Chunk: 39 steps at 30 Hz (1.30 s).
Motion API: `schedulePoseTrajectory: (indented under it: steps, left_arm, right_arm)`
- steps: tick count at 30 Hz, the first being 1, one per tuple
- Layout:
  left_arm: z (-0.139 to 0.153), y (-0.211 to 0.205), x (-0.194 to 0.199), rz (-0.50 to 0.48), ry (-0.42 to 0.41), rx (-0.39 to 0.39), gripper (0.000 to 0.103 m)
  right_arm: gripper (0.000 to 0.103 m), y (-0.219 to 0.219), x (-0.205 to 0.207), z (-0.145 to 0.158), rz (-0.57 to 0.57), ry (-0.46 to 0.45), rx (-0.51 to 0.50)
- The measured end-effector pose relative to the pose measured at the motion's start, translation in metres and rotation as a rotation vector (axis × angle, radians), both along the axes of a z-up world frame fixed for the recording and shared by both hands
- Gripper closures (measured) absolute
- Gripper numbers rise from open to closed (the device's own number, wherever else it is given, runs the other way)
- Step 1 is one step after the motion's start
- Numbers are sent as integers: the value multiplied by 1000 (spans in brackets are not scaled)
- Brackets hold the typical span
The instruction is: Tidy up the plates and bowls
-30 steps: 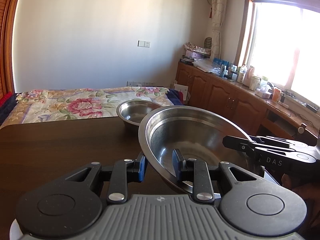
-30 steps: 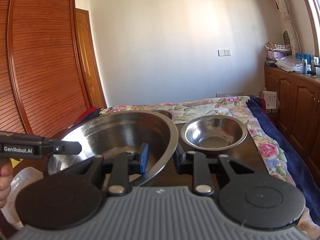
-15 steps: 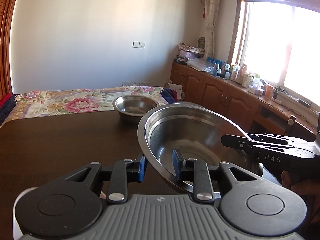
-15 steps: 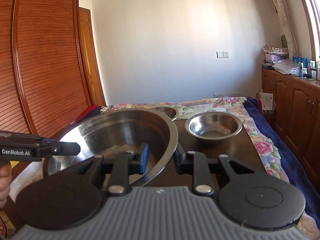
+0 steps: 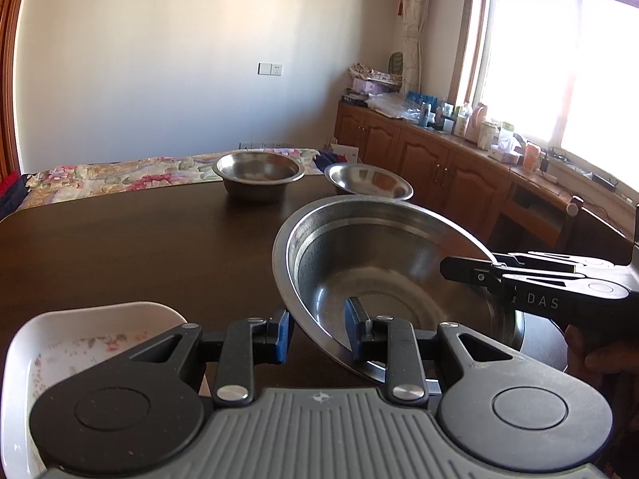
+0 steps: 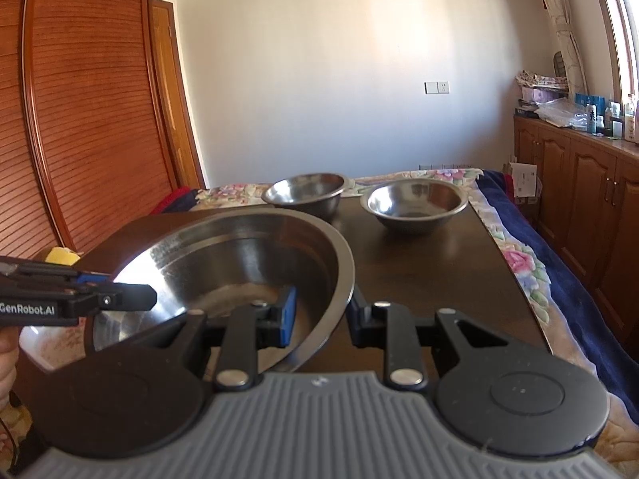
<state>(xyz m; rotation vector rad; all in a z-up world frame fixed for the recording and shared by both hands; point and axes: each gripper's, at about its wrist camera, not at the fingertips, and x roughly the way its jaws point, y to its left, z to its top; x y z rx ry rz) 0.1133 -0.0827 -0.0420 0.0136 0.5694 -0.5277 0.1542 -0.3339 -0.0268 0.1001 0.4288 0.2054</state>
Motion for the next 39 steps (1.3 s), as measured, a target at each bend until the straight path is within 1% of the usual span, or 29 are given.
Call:
schedulePoseTrajectory:
  steps: [21,24,39]
  left_arm:
    - [-15,-5,-2,-6,47,24,72]
    - [-16,-5,-1,-9,44,19,70]
    - [-17,-6,-1,-7,37,27,70]
  right_arm:
    - [74,-5,-12,-12,-6,37,10]
    - [74,-5,-12,-13,-6,40,8]
    - [74,-1,-10,-19,4,54,1]
